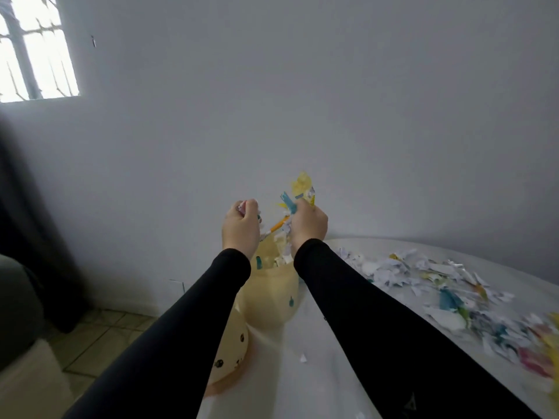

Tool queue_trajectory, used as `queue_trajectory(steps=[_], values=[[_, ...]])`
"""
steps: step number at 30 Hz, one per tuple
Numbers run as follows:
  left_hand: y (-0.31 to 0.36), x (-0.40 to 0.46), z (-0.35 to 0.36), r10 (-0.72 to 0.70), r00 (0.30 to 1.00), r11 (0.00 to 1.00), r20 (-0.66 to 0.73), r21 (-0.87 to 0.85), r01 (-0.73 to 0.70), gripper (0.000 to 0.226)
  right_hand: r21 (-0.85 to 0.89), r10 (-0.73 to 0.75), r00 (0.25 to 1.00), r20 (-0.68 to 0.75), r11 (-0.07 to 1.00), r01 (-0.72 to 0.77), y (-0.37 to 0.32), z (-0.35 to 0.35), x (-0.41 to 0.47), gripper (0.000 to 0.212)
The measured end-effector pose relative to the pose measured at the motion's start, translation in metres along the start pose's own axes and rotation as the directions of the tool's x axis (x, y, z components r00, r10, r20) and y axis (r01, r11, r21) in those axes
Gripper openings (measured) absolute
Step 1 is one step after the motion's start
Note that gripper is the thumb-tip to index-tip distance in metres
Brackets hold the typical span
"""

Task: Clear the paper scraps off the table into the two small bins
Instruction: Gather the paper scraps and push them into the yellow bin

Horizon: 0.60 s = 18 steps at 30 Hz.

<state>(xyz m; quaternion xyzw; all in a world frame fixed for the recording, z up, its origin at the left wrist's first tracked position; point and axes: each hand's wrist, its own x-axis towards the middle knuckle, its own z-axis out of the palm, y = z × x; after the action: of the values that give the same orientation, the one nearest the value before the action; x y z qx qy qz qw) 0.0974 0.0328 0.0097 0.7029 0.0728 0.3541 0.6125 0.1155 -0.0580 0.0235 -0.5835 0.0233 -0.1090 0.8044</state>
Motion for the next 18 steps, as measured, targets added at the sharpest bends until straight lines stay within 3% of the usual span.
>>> queue_trajectory(steps=[4,9,15,18], values=[[-0.014,0.006,-0.005,-0.014,0.999,0.99,0.05,0.144,0.006,0.022,-0.177,-0.124,0.987,0.1,0.974,0.14,0.014,0.005,0.006,0.033],[-0.021,0.004,-0.005,-0.031,0.999,0.978,0.01,0.207,0.029,0.021,-0.411,-0.183,0.928,0.324,0.856,0.312,0.03,-0.007,0.008,0.032],[-0.019,-0.005,-0.004,-0.166,0.986,0.986,0.026,0.034,0.165,0.028,-0.577,-0.143,0.878,0.457,0.703,0.415,0.027,-0.017,0.005,0.036],[-0.017,-0.014,-0.002,-0.163,0.985,0.981,0.063,0.112,0.155,0.022,-0.596,-0.134,0.871,0.472,0.68,0.428,0.029,-0.021,0.0,0.031]])
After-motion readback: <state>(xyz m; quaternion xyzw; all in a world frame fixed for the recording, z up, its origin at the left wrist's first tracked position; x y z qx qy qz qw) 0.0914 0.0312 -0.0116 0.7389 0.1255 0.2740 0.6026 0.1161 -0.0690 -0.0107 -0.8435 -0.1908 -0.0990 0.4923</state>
